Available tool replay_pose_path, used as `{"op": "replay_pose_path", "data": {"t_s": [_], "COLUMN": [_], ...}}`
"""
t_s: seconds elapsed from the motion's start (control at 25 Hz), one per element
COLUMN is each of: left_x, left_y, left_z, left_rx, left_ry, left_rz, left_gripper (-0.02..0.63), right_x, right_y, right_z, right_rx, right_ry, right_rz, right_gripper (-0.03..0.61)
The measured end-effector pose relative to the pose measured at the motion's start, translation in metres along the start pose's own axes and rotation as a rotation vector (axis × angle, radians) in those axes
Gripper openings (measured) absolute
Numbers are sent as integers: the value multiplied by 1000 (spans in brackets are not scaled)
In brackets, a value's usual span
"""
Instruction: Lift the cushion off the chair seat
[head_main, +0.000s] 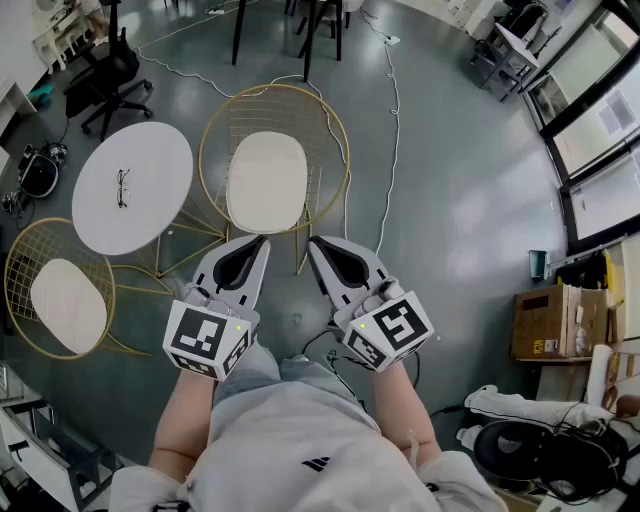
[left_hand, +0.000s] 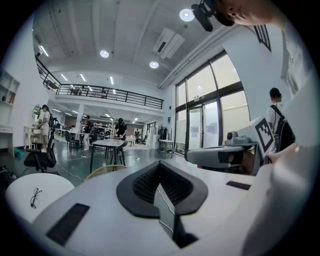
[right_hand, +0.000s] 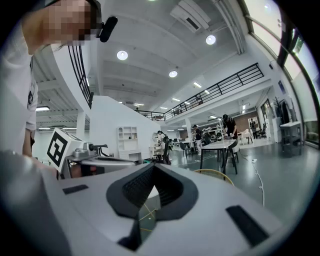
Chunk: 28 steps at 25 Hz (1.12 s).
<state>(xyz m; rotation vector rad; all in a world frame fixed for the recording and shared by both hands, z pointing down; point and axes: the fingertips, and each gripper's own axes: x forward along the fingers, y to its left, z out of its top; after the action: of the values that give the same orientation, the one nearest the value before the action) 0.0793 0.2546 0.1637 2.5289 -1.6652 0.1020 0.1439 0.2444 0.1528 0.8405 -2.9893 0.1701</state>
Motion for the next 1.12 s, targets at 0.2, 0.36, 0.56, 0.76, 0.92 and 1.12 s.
{"op": "replay_pose_path", "data": {"t_s": [0.2,0.36,0.56,0.76,0.92,1.12], "left_x": [-1,1,0,2,6,13], "left_y": [6,18,37,58,85,117], "left_z": [5,8,10,8,5,1], "left_rx": [7,8,5,9,-4,-24], "left_ry": [9,5,10,21,34,54], "left_rz": [-7,-21,-32,-50,-50,-87], "left_gripper": [12,12,12,12,12,12], "right_x": [7,19,35,53,70,96], "right_y": [8,10,13,10,7,3], "right_z": [5,6,8,8,8,6], "right_rx": [5,5,-1,42,77,100], "right_ry": [-4,-8,-3,-14,-20,-21], "right_rz": [6,-6,-21,-50,-80,-124], "right_gripper": [8,8,8,9,9,9]}}
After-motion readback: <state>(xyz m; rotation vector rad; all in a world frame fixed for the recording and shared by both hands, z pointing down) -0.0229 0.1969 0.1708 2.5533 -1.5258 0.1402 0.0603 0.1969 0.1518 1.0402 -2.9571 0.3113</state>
